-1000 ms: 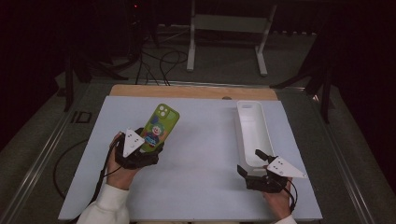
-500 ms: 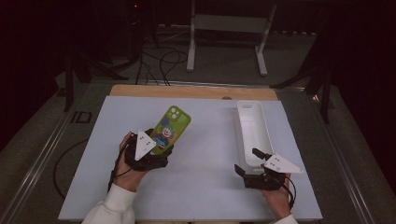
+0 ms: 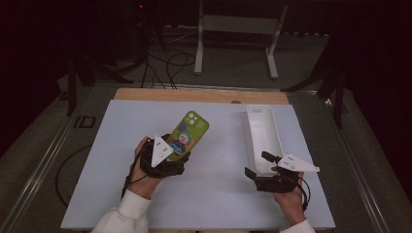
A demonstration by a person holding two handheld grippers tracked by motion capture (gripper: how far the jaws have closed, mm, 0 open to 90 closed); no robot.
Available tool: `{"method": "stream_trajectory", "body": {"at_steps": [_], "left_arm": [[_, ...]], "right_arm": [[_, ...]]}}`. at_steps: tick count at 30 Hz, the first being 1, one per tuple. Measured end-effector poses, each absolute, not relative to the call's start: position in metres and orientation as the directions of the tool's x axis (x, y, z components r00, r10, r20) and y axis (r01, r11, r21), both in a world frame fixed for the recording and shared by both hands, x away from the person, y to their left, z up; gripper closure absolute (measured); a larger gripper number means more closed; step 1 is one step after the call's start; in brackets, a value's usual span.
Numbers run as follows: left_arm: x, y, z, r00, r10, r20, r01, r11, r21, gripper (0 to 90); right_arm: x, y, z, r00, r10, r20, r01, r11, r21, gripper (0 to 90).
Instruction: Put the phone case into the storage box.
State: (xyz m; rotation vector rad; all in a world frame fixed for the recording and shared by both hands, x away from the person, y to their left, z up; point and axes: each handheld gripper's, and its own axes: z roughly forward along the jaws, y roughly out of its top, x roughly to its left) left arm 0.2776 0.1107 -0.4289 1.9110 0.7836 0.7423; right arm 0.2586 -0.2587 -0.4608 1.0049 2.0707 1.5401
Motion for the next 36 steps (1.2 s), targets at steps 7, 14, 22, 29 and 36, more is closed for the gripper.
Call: {"method": "stream_trajectory", "body": {"at_steps": [7, 14, 22, 29, 36], "left_arm": [[0.278, 0.101, -0.427, 0.629, 0.756, 0.18, 0.2, -0.382, 0.902, 16.2], [0.277, 0.094, -0.426, 0.643, 0.742, 0.191, 0.186, -0.393, 0.901, 16.3], [0.276, 0.087, -0.426, 0.65, 0.733, 0.2, 0.173, -0.399, 0.901, 16.2], [0.275, 0.083, -0.426, 0.654, 0.728, 0.206, 0.162, -0.401, 0.902, 16.2], [0.274, 0.078, -0.425, 0.662, 0.718, 0.214, 0.153, -0.409, 0.9, 16.2]], "right_arm": [[0.262, -0.254, -0.458, -0.686, 0.718, 0.115, 0.322, 0.157, 0.934, 8.9], [0.266, -0.249, -0.452, -0.696, 0.71, 0.106, 0.31, 0.164, 0.936, 8.9], [0.27, -0.243, -0.449, -0.706, 0.698, 0.118, 0.31, 0.155, 0.938, 8.9], [0.273, -0.238, -0.446, -0.716, 0.689, 0.115, 0.308, 0.163, 0.937, 8.9], [0.278, -0.231, -0.44, -0.722, 0.681, 0.124, 0.302, 0.148, 0.942, 8.9]]}}
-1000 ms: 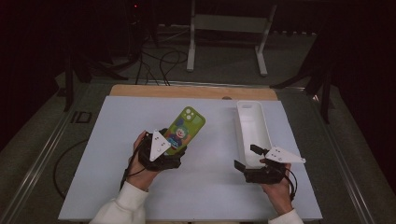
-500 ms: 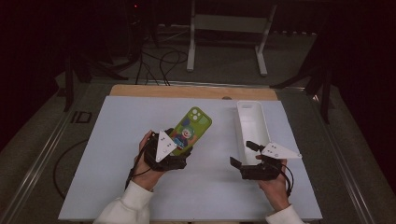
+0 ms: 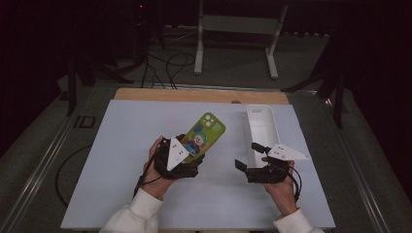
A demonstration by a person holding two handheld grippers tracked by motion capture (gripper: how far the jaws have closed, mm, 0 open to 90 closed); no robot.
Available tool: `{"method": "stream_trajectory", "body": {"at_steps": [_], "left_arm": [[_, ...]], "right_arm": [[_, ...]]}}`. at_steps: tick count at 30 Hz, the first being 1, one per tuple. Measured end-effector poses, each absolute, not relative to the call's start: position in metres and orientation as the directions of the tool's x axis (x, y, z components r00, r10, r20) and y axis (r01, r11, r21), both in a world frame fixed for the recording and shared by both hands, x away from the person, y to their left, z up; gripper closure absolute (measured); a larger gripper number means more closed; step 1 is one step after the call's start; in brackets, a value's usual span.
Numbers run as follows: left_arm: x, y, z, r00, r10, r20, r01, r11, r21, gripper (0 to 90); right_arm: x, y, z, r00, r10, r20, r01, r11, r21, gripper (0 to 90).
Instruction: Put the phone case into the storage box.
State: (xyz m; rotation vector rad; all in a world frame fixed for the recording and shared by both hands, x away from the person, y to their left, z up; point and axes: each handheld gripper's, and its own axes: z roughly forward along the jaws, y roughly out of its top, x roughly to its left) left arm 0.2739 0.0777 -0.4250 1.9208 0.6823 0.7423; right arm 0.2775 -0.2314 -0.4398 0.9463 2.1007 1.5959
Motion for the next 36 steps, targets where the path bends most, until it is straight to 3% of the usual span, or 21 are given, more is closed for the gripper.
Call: {"method": "stream_trajectory", "body": {"at_steps": [19, 36], "left_arm": [[0.271, 0.068, -0.426, 0.68, 0.698, 0.222, 0.138, -0.42, 0.897, 16.3], [0.268, 0.06, -0.428, 0.689, 0.685, 0.238, 0.121, -0.432, 0.894, 16.2]], "right_arm": [[0.286, -0.213, -0.428, -0.748, 0.647, 0.148, 0.317, 0.151, 0.936, 9.1], [0.293, -0.199, -0.417, -0.754, 0.615, 0.23, 0.369, 0.107, 0.923, 10.5]]}}
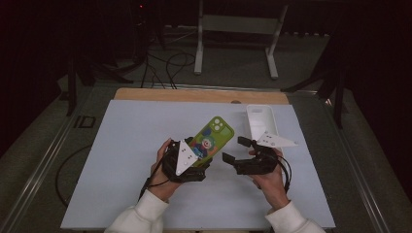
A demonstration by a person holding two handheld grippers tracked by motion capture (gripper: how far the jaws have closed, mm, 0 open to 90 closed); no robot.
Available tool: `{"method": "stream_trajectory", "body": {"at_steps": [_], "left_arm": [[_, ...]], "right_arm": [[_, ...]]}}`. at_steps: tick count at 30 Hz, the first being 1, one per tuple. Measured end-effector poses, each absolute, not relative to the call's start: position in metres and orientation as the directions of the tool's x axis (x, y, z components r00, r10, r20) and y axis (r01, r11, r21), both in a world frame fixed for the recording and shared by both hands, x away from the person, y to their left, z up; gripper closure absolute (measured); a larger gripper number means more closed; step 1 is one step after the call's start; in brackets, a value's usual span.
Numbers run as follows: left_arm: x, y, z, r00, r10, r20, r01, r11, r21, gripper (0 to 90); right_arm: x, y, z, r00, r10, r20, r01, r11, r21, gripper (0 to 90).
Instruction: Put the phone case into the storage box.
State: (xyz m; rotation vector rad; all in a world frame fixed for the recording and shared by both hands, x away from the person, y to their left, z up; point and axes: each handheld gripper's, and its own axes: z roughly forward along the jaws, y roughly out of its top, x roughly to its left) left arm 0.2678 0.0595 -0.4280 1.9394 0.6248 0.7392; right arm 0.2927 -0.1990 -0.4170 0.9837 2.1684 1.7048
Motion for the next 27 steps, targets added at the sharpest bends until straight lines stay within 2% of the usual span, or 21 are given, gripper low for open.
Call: {"method": "stream_trajectory", "body": {"at_steps": [18, 22, 27], "left_arm": [[0.261, 0.051, -0.428, 0.709, 0.666, 0.233, 0.099, -0.421, 0.902, 16.2], [0.259, 0.049, -0.429, 0.716, 0.659, 0.23, 0.093, -0.417, 0.904, 16.2], [0.257, 0.046, -0.429, 0.723, 0.65, 0.234, 0.084, -0.42, 0.904, 16.2]], "right_arm": [[0.299, -0.175, -0.412, -0.758, 0.59, 0.279, 0.417, 0.109, 0.902, 16.1], [0.301, -0.173, -0.413, -0.757, 0.578, 0.305, 0.435, 0.098, 0.895, 19.6], [0.302, -0.17, -0.414, -0.757, 0.565, 0.328, 0.452, 0.089, 0.888, 28.9]]}}
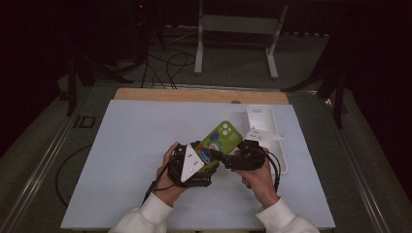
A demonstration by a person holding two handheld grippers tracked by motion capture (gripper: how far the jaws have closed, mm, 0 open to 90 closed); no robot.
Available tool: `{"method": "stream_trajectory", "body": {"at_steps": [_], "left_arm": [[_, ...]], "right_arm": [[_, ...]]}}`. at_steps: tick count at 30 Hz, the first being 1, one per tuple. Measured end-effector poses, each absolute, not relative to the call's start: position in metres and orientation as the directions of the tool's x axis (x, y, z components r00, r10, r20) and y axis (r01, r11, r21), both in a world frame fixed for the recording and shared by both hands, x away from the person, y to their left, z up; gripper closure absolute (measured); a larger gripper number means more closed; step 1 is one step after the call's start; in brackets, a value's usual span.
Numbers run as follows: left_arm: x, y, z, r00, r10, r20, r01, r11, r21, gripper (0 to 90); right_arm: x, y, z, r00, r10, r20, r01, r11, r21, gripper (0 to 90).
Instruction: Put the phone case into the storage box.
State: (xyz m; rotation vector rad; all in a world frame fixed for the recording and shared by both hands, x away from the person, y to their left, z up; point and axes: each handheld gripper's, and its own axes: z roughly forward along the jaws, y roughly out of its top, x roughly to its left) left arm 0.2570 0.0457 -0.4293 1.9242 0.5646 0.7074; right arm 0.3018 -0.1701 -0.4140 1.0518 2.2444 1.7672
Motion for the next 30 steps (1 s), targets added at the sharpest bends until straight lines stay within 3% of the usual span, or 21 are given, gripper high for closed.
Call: {"method": "stream_trajectory", "body": {"at_steps": [8, 17, 21, 30], "left_arm": [[0.256, 0.045, -0.43, 0.736, 0.644, 0.208, 0.077, -0.385, 0.92, 16.2], [0.258, 0.044, -0.435, 0.756, 0.625, 0.192, 0.091, -0.392, 0.916, 16.1], [0.257, 0.04, -0.437, 0.739, 0.637, 0.217, 0.091, -0.415, 0.905, 15.6], [0.265, 0.044, -0.442, 0.757, 0.636, 0.15, 0.157, -0.399, 0.903, 10.0]], "right_arm": [[0.305, -0.167, -0.417, -0.751, 0.531, 0.393, 0.503, 0.074, 0.861, 49.2], [0.304, -0.166, -0.417, -0.769, 0.48, 0.422, 0.52, 0.086, 0.85, 81.2], [0.301, -0.163, -0.417, -0.772, 0.487, 0.409, 0.515, 0.103, 0.851, 87.8], [0.3, -0.163, -0.416, -0.772, 0.515, 0.373, 0.494, 0.117, 0.861, 88.7]]}}
